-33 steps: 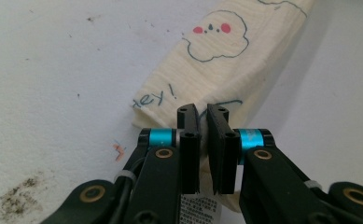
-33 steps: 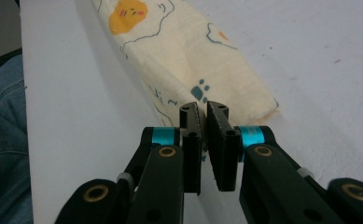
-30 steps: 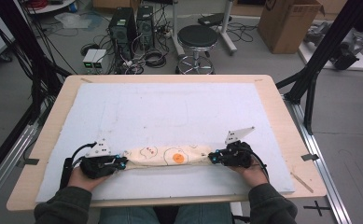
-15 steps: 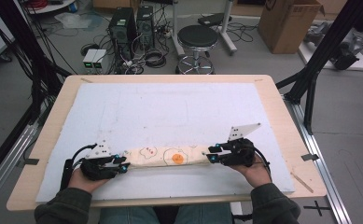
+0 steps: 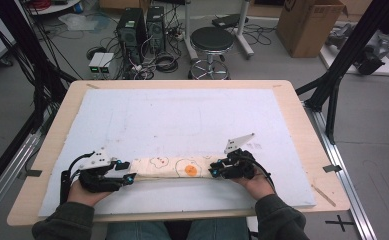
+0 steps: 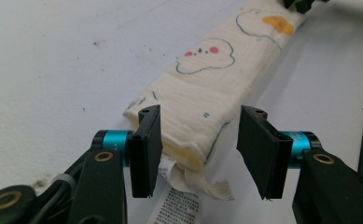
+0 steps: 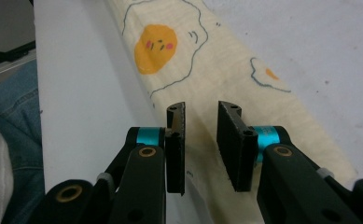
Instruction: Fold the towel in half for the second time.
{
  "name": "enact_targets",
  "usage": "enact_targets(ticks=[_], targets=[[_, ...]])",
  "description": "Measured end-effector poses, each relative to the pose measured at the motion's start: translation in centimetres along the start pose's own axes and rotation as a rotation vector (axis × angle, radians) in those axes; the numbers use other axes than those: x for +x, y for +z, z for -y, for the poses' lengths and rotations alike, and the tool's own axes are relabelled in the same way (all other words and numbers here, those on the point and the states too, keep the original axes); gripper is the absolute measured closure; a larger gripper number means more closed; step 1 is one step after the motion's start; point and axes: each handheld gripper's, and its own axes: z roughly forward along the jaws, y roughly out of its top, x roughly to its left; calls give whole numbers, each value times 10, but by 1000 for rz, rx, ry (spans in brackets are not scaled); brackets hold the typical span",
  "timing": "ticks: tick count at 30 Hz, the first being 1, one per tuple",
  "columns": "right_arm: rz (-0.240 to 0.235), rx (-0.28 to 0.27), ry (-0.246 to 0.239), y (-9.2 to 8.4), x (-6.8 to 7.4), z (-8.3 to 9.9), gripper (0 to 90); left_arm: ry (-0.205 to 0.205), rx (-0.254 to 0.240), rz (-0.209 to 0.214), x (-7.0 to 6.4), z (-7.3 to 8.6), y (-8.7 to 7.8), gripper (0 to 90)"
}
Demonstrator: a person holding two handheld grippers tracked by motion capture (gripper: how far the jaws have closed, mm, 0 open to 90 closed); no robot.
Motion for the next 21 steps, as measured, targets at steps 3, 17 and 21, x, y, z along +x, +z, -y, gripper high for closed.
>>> enact_targets(ticks=[3,17,21], targets=[[3,9,4,4,0,4,730,-3,-16,2,0,-4,-1,507],[-9,-45,-1,2,8,-23,786,76,45,87,-14,-38,40,827],[-34,-6,-20,16,12,-34,862,104,110,105,-19,-35,52,888]])
